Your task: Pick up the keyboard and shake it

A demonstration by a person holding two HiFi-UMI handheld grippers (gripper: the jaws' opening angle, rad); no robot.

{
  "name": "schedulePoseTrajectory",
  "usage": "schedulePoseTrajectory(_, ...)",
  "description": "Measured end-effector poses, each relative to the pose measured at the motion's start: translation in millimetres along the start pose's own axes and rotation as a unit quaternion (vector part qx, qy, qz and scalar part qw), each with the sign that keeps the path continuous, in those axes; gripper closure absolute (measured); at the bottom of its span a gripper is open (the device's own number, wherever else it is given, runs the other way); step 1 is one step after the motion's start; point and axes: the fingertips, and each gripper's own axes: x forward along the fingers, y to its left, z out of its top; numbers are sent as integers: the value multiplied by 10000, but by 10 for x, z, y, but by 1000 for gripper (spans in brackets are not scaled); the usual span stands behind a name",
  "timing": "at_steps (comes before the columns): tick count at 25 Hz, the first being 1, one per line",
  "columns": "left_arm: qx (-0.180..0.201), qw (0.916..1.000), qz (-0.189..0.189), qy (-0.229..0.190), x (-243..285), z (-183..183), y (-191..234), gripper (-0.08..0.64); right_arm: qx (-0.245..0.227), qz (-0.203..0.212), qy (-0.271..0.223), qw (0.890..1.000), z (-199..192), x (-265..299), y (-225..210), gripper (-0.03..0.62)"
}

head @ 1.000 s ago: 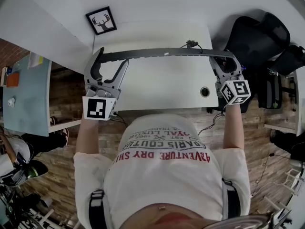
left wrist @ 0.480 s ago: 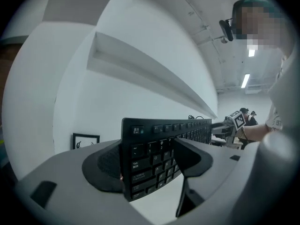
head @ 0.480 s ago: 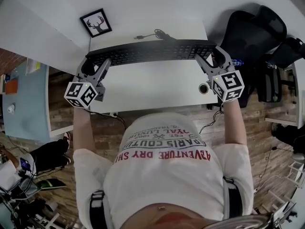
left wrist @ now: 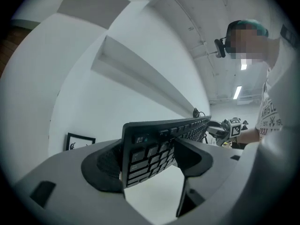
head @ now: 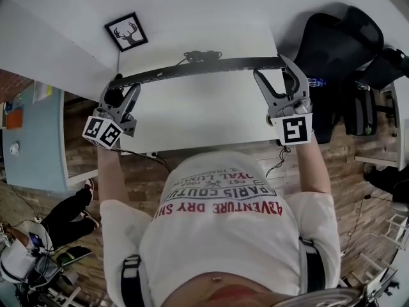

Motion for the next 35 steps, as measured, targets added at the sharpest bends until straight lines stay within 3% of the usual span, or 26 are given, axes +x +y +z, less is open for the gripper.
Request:
schedulePoseTrajectory(2, 50, 10000, -27, -59, -31, 39, -16, 233, 73, -140, -31, 9999, 1, -62, 30, 314)
schedulePoseTrajectory(5, 229, 9995, -74, -203, -73, 155, -47, 232, 487, -558, -583, 9955, 117, -138, 4, 314)
schedulePoseTrajectory(10, 488, 9984, -160, -223, -100, 253, -28, 232, 213, -784, -906, 9926, 208, -152, 33, 314)
schedulePoseTrajectory(15, 567, 9982, -157, -94, -68, 206, -26, 232, 138, -793, -769, 9938, 122, -131, 46, 314)
schedulePoseTrajectory(19, 549, 9984, -99, -4, -23, 164, -37, 232, 434, -752, -689, 9938, 63, -98, 5, 314)
schedulePoseTrajectory(23, 585, 9983, 23, 39, -30, 146, -57, 232, 1025, -692, -686, 9899, 49, -59, -14, 314)
schedulePoseTrajectory(29, 684, 9971, 312, 142, -23, 92, -57, 232, 1629, -23, 67, 9866, -311, 24, 126, 314)
schedulePoseTrajectory(35, 685, 9943, 533, 616, -5, -129, -88, 232, 2535, 390, 857, 9627, -769, 52, 297, 318)
